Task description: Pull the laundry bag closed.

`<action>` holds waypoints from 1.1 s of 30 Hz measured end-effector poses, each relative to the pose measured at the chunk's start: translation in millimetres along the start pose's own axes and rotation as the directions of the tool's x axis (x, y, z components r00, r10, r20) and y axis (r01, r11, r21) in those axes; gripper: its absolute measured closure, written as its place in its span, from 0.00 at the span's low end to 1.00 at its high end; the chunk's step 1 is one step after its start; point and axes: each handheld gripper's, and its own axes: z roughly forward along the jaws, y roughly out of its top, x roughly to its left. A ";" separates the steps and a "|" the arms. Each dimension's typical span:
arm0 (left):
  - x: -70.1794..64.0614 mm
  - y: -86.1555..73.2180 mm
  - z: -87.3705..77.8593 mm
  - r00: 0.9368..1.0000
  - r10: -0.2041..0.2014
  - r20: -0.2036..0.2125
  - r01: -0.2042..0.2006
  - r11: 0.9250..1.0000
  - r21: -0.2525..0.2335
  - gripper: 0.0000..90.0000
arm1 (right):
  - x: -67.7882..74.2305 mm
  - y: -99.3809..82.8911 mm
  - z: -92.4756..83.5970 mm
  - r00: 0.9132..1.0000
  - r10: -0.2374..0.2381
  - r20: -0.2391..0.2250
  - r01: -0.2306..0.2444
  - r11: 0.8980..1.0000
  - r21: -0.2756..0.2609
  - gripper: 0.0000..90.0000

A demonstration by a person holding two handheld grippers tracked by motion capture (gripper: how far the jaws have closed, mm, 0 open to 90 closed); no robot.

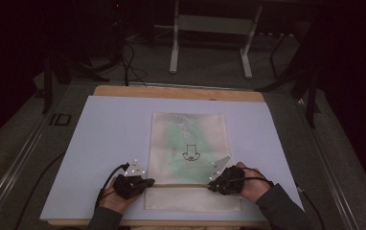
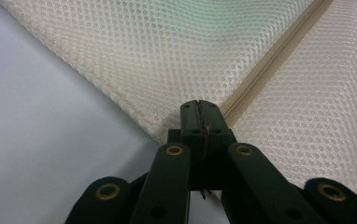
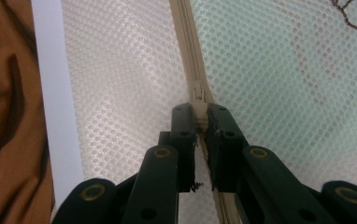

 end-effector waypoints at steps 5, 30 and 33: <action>0.3 0.0 0.0 1.000 0.000 0.001 0.000 1.000 0.000 0.99 | -0.6 -2.4 -0.7 1.000 0.001 -0.002 -0.001 1.000 -0.012 0.92; 0.4 0.3 0.0 1.000 -0.001 0.003 0.001 1.000 0.002 0.99 | -2.4 -7.5 -5.3 1.000 0.001 -0.001 -0.001 1.000 0.003 0.92; 0.6 0.2 0.0 1.000 -0.001 0.004 0.001 1.000 0.002 0.99 | -2.7 -10.0 -6.3 1.000 0.004 0.000 -0.004 1.000 0.001 0.92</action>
